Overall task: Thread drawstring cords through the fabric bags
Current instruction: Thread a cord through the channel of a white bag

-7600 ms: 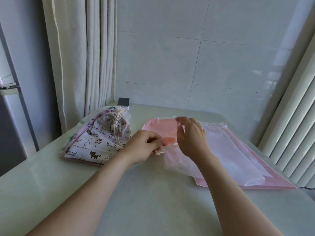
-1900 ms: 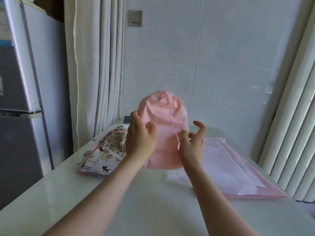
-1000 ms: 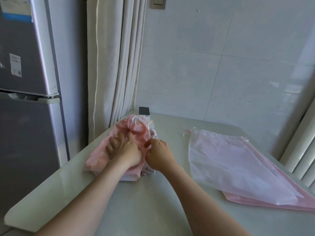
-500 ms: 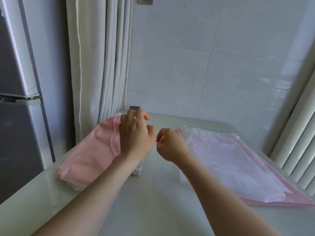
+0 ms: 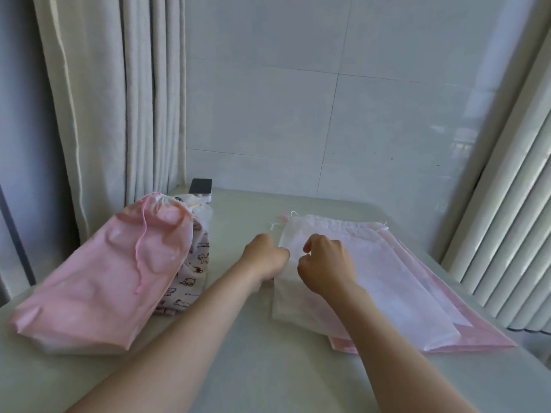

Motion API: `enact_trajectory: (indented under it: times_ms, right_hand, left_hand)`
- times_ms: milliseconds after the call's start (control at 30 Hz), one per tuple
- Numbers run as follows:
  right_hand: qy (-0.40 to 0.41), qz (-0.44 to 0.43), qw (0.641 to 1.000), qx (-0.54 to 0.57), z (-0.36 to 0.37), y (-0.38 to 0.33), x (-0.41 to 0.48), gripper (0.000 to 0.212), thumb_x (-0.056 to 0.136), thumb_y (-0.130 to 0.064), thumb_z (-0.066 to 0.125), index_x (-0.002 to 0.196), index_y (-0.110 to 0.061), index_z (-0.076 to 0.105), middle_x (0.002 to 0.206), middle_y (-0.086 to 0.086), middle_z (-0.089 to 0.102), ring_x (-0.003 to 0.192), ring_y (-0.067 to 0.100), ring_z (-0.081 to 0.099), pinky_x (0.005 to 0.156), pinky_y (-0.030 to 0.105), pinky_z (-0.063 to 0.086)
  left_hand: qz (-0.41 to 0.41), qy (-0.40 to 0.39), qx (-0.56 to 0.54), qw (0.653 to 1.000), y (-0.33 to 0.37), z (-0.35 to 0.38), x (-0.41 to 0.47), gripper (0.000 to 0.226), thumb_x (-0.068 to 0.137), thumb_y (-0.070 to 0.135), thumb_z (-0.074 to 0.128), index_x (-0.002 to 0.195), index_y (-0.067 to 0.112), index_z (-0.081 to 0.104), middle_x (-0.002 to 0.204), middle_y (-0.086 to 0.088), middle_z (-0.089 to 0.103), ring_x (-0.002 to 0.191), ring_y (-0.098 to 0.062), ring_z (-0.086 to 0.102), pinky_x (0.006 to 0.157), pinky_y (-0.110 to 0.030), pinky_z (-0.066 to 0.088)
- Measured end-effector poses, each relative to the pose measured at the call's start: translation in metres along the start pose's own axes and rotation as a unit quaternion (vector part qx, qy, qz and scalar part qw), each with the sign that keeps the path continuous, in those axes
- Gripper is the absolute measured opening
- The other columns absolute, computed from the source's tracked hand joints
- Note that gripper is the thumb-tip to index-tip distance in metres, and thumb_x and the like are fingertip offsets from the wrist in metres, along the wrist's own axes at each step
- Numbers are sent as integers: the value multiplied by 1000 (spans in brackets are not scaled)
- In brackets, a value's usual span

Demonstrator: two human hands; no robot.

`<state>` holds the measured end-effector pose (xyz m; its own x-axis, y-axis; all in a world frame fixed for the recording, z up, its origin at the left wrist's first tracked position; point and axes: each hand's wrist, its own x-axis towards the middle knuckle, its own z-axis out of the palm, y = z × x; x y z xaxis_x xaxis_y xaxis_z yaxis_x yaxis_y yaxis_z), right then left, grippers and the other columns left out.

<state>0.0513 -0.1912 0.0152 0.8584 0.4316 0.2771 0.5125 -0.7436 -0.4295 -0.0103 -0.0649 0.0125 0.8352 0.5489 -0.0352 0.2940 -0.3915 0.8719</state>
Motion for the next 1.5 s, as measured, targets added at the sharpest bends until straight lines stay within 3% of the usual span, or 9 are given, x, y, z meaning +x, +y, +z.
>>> enact_trajectory:
  times_ms: [33, 367, 633, 800, 900, 967, 1133, 1267, 1500]
  right_hand:
    - [-3, 2, 1000, 5, 1, 1, -1, 30, 87, -10, 51, 114, -11, 64, 109, 9, 67, 94, 34, 65, 79, 42, 59]
    - [-22, 19, 994, 104, -5, -4, -11, 41, 92, -13, 49, 132, -17, 55, 113, 5, 58, 97, 28, 62, 73, 35, 50]
    - [-22, 25, 979, 199, -9, -8, -14, 41, 91, -7, 42, 127, -18, 57, 98, 10, 64, 69, 20, 62, 59, 32, 51]
    - [-2, 48, 961, 271, -18, -7, -14, 40, 89, -11, 49, 127, -22, 56, 93, 2, 69, 96, 25, 69, 81, 45, 62]
    - [12, 77, 964, 254, -23, 0, -12, 47, 90, -15, 54, 137, -19, 52, 112, 2, 65, 117, 22, 54, 91, 40, 54]
    - [29, 105, 965, 240, -27, 6, -10, 59, 89, -20, 57, 146, -15, 46, 127, 6, 60, 124, 26, 53, 96, 40, 51]
    - [-14, 211, 922, 325, -36, 19, -6, 67, 90, -16, 53, 154, -10, 32, 111, 5, 48, 67, 30, 77, 60, 35, 64]
    - [-81, 240, 889, 381, -40, 18, -6, 60, 90, -16, 62, 144, -13, 38, 122, 9, 48, 64, 26, 77, 52, 29, 57]
    - [-98, 247, 856, 444, -39, 11, -1, 26, 89, -9, 70, 106, -8, 50, 110, 12, 55, 58, 24, 72, 49, 27, 46]
  left_hand:
    - [-8, -10, -47, 999, -1, 3, 0, 18, 85, 10, 58, 69, 9, 49, 77, -1, 39, 67, -18, 40, 62, -29, 31]
    - [-80, -28, -242, 966, -5, 2, -12, 28, 92, 18, 74, 105, -5, 67, 89, -12, 71, 45, -15, 39, 47, -25, 42]
    - [-22, 3, -226, 974, -10, -8, -20, 17, 94, 15, 70, 103, 1, 74, 67, -6, 51, 41, -15, 40, 44, -22, 42]
    - [41, 60, -187, 980, -7, -24, -18, 15, 91, 8, 70, 104, 12, 77, 53, -3, 55, 40, -17, 45, 48, -25, 45]
    - [66, 103, -157, 980, -9, -33, -14, 28, 91, 6, 67, 108, 27, 74, 70, -1, 73, 42, -23, 47, 50, -26, 41]
    - [75, 135, -136, 979, -9, -37, -16, 32, 94, 2, 61, 88, 31, 73, 79, -1, 75, 46, -24, 46, 52, -29, 39]
    - [34, 127, -183, 974, 0, -49, -20, 25, 97, 2, 46, 97, 6, 71, 108, 0, 72, 67, -20, 78, 76, -40, 60]
    - [19, 99, -198, 975, 2, -54, -16, 20, 95, 20, 55, 96, 5, 69, 106, -2, 70, 81, -25, 79, 103, -48, 54]
    - [42, 115, -208, 971, 7, -56, -19, 67, 92, 68, 49, 111, 6, 65, 107, -6, 70, 108, -30, 70, 82, -35, 44]
